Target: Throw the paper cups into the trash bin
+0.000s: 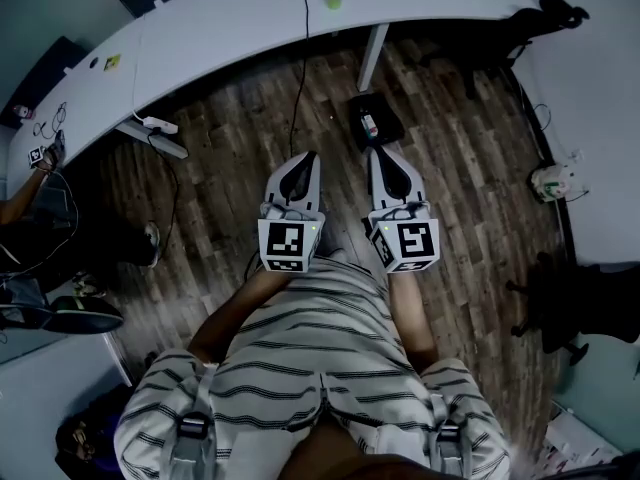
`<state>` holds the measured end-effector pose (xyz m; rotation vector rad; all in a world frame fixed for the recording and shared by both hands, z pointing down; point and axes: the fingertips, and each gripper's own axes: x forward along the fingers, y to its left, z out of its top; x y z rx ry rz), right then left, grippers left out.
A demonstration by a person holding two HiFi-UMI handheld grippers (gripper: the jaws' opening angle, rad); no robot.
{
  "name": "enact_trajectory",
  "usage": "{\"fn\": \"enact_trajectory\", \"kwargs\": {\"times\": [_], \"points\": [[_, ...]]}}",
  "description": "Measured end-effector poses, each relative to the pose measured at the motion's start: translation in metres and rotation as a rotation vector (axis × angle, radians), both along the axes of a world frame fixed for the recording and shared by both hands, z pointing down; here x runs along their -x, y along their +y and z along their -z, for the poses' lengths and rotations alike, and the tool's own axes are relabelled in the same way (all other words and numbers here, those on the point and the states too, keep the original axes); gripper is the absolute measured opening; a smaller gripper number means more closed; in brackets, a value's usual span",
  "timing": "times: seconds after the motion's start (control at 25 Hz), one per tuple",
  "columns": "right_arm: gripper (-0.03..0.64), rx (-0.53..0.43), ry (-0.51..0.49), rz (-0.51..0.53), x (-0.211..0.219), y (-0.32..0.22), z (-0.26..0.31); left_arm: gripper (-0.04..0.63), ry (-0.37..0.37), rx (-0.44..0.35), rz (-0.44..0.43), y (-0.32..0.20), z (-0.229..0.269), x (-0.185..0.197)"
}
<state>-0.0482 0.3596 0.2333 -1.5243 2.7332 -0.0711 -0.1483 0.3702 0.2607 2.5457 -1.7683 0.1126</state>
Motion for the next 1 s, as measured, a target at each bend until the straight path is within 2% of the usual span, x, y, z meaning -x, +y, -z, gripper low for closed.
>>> {"fn": "enact_trajectory", "kwargs": {"times": [0.28,0.56,0.76,1.0], "points": [[0.009,0.006,-0.014,0.016,-0.013,0.0,-0.009,0.025,-0.031,0.023,0.031,0.009,-0.012,-0.008],[0.009,0.041,-0.022,0.016,-0.008,-0.023,-0.025,0.025,-0.053,0.047,0.043,-0.003,-0.026,-0.002],[0.009,0.038,-0.002,0.016,-0.002,-0.058,-0.031,0.023,-0.036,0.05,0.035,-0.04,-0.035,0.003],[0.009,0.025,0.008,0.012,0.014,-0.129,-0.028,0.023,-0.006,0.048,0.019,-0.12,-0.036,0.014]]}}
